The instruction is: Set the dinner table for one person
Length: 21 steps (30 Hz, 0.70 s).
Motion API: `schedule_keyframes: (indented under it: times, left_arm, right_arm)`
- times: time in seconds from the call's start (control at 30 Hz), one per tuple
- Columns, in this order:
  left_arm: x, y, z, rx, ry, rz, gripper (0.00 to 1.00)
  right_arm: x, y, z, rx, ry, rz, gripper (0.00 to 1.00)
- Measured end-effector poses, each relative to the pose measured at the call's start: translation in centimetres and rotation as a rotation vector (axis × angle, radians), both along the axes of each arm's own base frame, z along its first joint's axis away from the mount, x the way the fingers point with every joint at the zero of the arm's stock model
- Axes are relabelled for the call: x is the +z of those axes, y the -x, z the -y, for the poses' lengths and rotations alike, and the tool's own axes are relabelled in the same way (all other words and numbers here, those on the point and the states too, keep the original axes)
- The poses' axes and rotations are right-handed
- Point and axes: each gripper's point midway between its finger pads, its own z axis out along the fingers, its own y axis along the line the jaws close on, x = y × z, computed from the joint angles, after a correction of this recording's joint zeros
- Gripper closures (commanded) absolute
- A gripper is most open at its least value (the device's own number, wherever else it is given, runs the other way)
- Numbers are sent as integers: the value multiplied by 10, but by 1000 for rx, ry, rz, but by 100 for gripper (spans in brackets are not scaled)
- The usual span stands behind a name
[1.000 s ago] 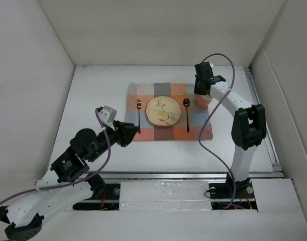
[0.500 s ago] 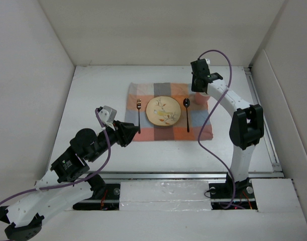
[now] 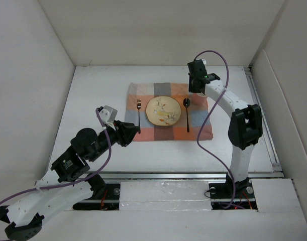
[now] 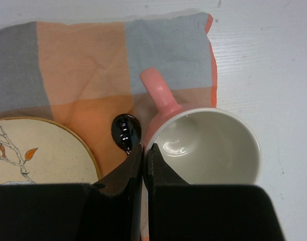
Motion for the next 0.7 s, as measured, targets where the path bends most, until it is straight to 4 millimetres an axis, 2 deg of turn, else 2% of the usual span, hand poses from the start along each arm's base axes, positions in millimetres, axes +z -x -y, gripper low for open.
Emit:
schedule_keyframes:
  times: [0.27, 0.33, 0.57, 0.7]
  left_arm:
    - [-1, -2, -1, 13, -4, -2, 71]
    - [-2, -3, 0, 14, -9, -6, 71]
    - [-5, -5, 0, 18, -15, -11, 71]
    - [-6, -5, 1, 19, -19, -14, 71]
  right_arm:
    - [-22, -10, 5, 9, 27, -34, 100]
    - [-22, -13, 5, 14, 21, -34, 100]
    - [-1, -39, -3, 31, -14, 30, 100]
    - [-12, -49, -5, 37, -23, 16, 100]
